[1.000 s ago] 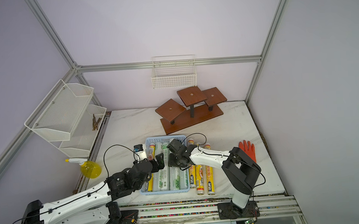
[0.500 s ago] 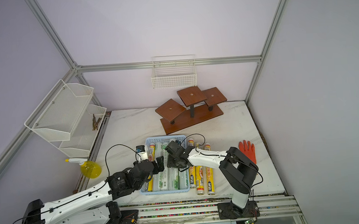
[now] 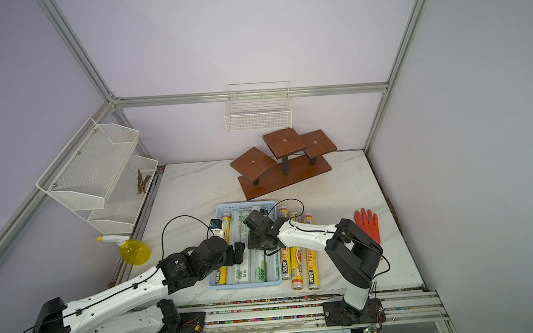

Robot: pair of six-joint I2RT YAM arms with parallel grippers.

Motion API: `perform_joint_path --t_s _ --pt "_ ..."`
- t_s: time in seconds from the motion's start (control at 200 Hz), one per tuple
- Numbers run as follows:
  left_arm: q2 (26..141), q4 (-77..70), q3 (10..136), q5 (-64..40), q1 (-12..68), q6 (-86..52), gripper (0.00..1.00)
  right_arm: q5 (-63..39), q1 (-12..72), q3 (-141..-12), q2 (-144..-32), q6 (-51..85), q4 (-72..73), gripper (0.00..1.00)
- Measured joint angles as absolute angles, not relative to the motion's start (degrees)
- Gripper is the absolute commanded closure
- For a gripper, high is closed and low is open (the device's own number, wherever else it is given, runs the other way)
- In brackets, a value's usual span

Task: Put the plastic wrap into the basket
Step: Place the plastic wrap in the basket.

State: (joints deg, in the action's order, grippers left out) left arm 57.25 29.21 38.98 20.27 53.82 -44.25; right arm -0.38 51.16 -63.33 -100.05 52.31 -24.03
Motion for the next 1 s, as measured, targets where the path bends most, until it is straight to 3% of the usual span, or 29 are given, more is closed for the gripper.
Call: perform_joint_path --t_s 0.255,0.7,1.0 --pt "55.61 29.58 38.96 10.81 49.23 -39.86 0.00 0.64 51.66 -64.53 -100.51 52.29 -25.61 0.41" --pt "56.93 29.56 38.98 10.39 48.75 -39.13 0.00 3.75 52.31 -66.08 -99.72 52.29 -28.86 0.41" --pt "57.67 24.91 38.98 6.35 48.75 -37.91 0.00 9.89 52.62 -64.62 -87.46 52.53 -30.17 0.41"
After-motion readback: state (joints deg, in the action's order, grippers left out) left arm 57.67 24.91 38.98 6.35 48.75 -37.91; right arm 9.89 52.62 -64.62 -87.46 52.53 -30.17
